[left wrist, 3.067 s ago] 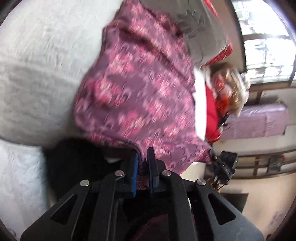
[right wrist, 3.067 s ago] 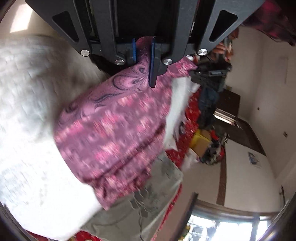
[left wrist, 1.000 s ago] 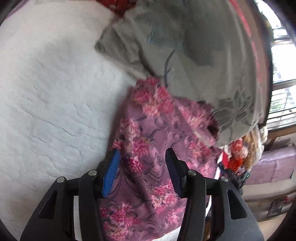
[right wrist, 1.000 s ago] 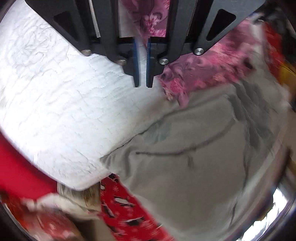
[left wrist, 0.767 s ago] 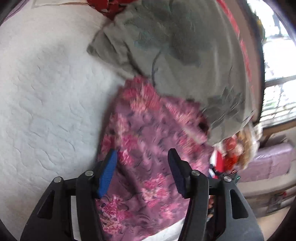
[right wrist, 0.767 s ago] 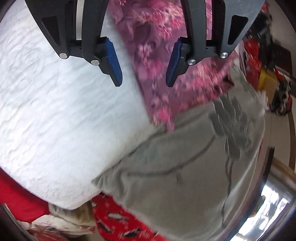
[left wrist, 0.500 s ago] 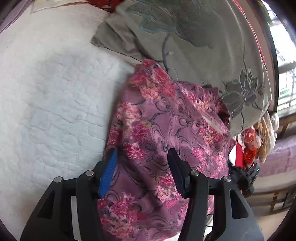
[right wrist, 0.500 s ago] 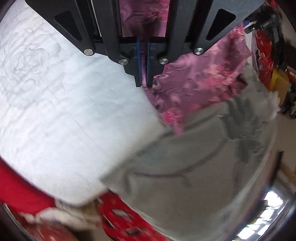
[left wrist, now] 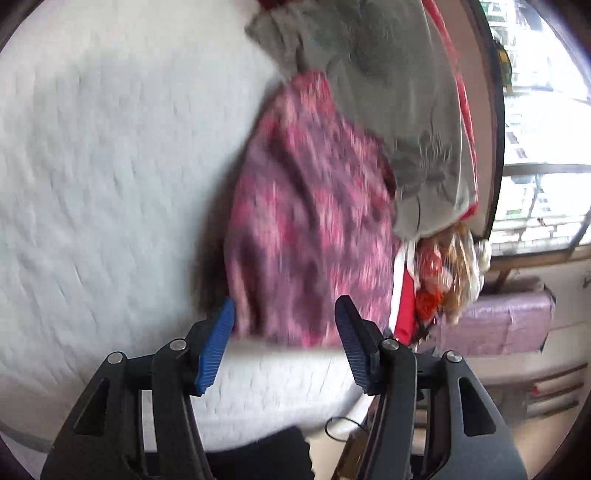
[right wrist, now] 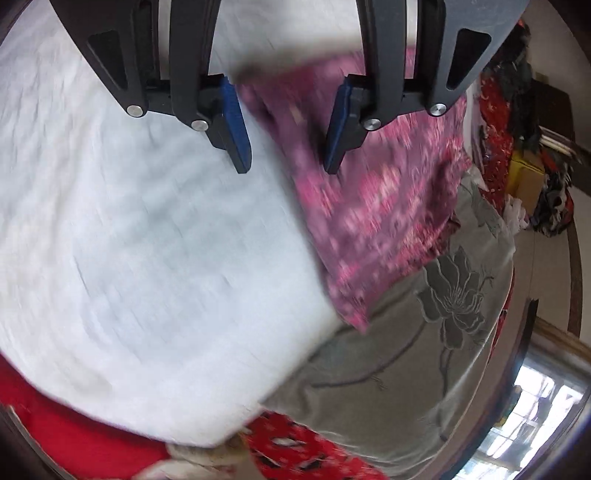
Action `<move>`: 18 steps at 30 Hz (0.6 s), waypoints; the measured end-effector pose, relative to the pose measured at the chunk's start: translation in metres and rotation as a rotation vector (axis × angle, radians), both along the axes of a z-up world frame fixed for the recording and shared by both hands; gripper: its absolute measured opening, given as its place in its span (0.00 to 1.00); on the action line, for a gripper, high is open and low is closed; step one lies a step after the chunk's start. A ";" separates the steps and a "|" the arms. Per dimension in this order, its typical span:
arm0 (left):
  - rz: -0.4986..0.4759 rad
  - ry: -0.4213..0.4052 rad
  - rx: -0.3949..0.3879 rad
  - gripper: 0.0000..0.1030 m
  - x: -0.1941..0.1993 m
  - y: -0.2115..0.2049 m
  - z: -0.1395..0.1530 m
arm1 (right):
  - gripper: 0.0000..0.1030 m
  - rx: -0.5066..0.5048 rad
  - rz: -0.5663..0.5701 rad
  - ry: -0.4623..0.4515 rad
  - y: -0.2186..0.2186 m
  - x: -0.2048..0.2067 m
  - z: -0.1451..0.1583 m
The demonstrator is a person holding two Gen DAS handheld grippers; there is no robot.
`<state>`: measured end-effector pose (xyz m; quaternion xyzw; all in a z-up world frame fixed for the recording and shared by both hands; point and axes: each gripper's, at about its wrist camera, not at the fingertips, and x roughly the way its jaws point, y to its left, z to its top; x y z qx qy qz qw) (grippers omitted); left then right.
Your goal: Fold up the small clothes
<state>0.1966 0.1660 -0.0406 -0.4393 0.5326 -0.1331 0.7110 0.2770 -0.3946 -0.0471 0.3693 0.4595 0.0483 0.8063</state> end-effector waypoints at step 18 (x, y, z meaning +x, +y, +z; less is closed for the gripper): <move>0.097 0.067 0.181 0.09 -0.009 0.015 0.003 | 0.06 -0.001 -0.070 -0.042 -0.002 -0.013 0.016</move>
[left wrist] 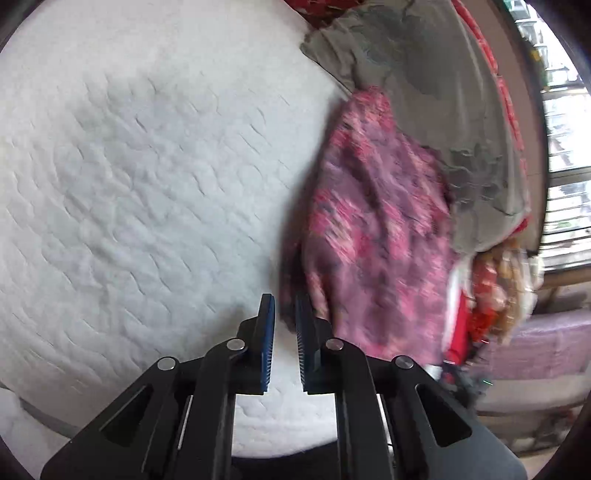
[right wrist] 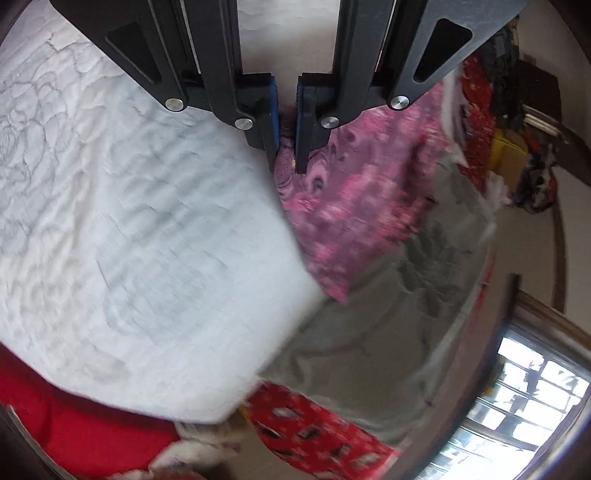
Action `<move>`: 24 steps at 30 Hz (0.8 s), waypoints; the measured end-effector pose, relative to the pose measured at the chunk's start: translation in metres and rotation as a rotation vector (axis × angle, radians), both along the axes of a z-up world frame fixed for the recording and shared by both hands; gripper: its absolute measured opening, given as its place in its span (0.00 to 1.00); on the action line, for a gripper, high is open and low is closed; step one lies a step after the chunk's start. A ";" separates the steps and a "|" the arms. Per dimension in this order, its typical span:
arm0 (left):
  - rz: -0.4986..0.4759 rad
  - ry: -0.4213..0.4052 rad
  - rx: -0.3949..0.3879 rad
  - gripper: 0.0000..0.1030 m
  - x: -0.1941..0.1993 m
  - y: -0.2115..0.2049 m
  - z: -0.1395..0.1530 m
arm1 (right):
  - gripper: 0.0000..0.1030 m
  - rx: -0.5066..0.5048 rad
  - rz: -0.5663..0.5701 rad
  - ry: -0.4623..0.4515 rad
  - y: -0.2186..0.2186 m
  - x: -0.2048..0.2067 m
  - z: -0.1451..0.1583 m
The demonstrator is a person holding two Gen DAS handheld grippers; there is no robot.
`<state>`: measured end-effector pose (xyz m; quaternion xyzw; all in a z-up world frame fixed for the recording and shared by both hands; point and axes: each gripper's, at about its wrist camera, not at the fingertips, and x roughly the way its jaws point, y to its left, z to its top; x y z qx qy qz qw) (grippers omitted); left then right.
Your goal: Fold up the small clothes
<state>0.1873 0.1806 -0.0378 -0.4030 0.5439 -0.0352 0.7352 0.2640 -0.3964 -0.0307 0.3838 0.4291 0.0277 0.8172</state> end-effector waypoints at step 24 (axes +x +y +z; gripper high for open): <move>0.186 0.016 -0.056 0.25 -0.012 -0.019 -0.015 | 0.12 0.019 -0.019 0.040 0.004 -0.008 -0.018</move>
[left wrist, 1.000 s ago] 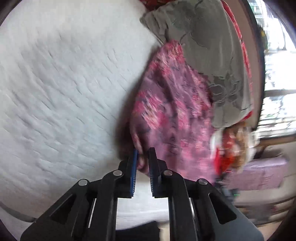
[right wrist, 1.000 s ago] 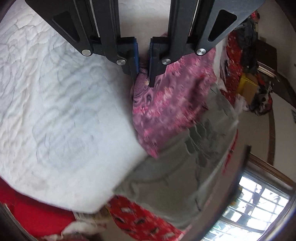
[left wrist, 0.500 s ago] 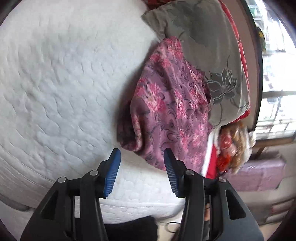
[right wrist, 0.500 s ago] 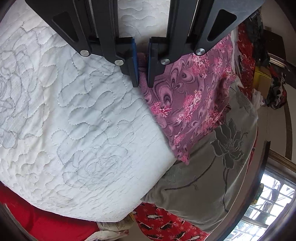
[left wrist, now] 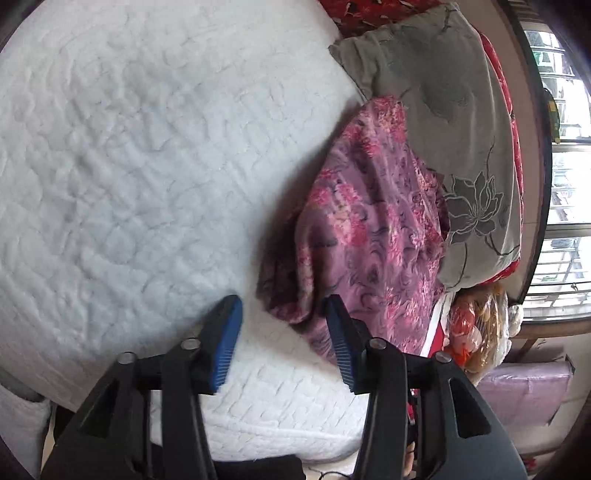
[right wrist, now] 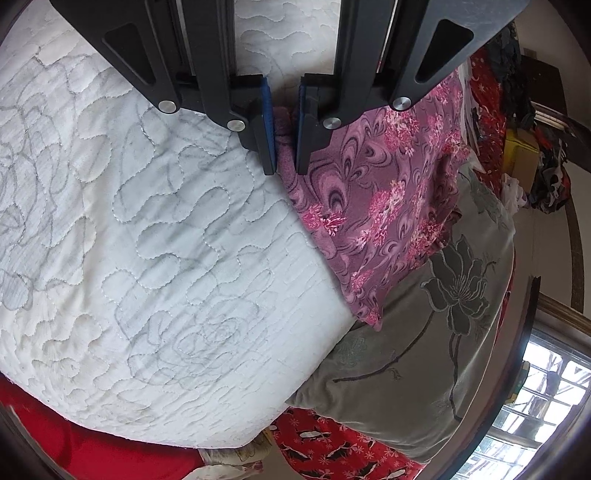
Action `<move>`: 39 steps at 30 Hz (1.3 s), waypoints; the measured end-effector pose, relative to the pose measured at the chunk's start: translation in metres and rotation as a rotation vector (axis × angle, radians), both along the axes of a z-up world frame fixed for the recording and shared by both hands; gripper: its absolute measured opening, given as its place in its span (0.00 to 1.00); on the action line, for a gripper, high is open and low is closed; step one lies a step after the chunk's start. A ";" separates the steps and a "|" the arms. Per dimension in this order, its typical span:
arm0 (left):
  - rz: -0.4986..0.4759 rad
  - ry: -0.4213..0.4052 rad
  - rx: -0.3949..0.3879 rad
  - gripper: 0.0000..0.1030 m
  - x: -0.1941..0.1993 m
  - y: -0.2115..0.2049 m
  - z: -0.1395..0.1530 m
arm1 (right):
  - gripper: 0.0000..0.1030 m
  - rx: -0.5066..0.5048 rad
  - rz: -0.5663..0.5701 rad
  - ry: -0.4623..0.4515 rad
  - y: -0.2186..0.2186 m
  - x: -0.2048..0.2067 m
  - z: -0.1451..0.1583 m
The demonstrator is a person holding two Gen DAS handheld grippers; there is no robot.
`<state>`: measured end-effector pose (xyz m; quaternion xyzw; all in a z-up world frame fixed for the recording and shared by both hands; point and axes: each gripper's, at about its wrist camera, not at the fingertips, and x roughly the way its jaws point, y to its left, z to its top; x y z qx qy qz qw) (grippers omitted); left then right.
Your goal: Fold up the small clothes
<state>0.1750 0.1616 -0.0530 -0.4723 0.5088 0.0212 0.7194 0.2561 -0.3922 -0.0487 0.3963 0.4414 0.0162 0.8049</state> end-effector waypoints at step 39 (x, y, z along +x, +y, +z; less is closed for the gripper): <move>-0.252 -0.020 0.118 0.60 0.206 0.032 0.022 | 0.41 -0.184 0.073 -0.054 0.041 0.173 0.038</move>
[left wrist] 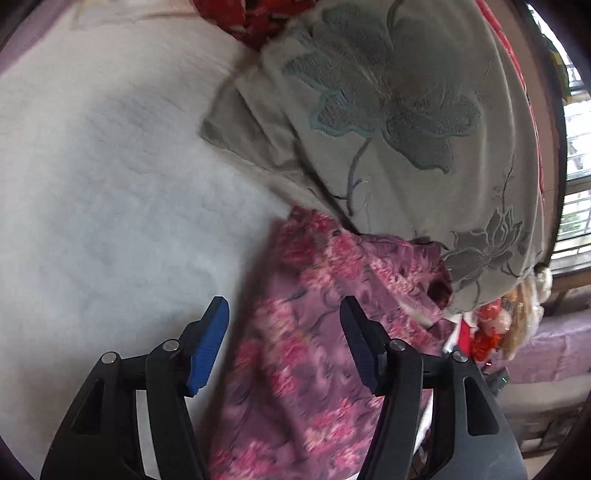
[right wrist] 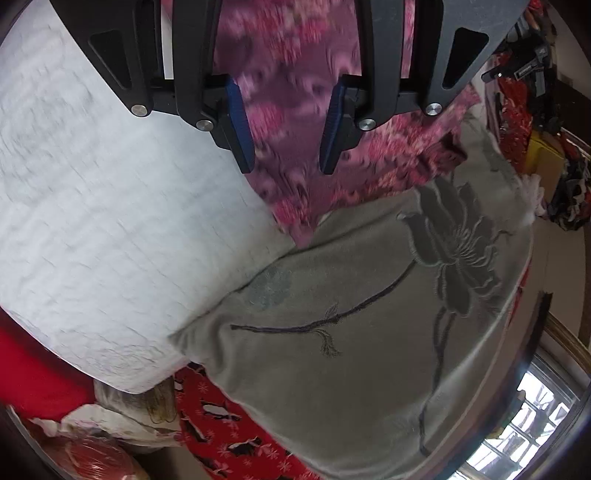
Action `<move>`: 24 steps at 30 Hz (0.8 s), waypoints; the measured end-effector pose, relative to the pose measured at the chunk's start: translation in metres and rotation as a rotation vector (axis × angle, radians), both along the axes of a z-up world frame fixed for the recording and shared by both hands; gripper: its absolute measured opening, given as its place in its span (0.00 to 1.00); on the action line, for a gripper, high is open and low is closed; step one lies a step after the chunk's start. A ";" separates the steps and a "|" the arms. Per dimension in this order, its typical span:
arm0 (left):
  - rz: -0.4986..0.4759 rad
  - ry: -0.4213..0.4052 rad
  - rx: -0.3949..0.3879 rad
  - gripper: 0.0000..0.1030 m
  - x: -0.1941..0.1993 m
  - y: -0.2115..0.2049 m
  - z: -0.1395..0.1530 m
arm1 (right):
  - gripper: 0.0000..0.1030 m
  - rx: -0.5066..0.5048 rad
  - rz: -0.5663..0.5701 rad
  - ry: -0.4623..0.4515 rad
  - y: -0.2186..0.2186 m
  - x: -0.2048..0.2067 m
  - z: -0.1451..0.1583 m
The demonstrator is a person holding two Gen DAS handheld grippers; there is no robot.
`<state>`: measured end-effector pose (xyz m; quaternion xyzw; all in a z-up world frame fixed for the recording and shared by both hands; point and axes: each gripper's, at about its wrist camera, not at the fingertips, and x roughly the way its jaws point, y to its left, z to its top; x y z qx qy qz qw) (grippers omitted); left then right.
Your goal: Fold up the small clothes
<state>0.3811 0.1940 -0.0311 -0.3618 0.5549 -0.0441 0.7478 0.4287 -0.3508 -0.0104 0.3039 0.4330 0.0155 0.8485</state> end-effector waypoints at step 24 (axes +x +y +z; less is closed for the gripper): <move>-0.036 -0.125 0.191 0.53 -0.019 -0.056 0.023 | 0.18 0.032 0.208 -0.048 0.051 0.003 -0.017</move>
